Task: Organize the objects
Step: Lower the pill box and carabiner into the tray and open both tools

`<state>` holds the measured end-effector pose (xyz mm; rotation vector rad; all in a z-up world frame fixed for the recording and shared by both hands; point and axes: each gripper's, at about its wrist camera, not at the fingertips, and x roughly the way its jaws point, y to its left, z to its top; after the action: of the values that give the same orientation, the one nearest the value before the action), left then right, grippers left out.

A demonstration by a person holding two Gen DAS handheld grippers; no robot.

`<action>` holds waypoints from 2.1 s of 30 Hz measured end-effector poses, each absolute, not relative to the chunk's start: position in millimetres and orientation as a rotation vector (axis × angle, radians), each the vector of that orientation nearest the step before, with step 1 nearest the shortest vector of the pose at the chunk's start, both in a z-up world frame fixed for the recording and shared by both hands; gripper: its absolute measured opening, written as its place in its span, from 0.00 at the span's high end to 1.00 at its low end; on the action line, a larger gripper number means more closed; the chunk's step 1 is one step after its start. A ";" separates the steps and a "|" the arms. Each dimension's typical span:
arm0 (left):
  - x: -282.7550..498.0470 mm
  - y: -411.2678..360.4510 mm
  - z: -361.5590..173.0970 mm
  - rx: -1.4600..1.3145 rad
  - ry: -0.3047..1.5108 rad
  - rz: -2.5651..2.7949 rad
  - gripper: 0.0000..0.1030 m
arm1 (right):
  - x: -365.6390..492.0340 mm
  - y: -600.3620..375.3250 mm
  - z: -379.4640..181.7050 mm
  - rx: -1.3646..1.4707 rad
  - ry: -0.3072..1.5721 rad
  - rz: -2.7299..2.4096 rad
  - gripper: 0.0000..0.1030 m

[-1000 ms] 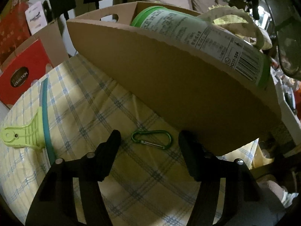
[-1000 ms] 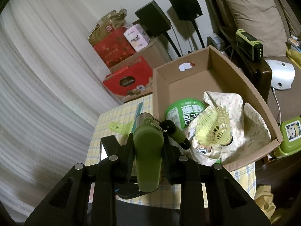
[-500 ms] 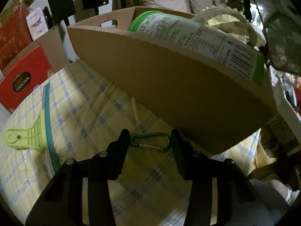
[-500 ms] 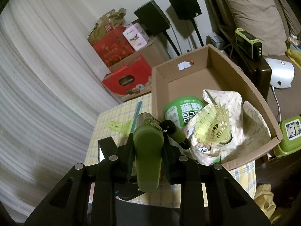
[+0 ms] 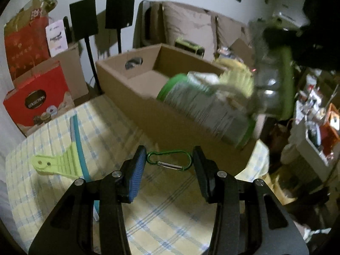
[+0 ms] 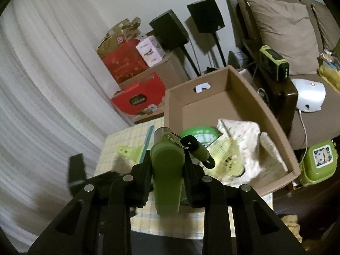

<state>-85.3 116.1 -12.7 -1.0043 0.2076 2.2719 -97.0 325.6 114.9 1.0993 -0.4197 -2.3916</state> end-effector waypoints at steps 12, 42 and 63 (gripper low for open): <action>-103.5 150.8 46.2 -0.910 0.141 2.259 0.59 | -127.3 358.6 139.9 1.088 -0.420 -2.465 0.75; -169.8 254.5 15.5 -1.131 -0.007 2.117 0.59 | -199.0 374.2 41.5 1.474 -0.039 -2.461 0.71; -184.9 225.7 -0.2 -1.251 -0.331 1.994 0.19 | -161.4 410.1 64.8 1.325 -0.310 -2.515 0.54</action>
<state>-184.9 225.7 -0.2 -1.2507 -0.3313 1.9941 -161.4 410.1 64.8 1.3245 -0.3103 -2.5146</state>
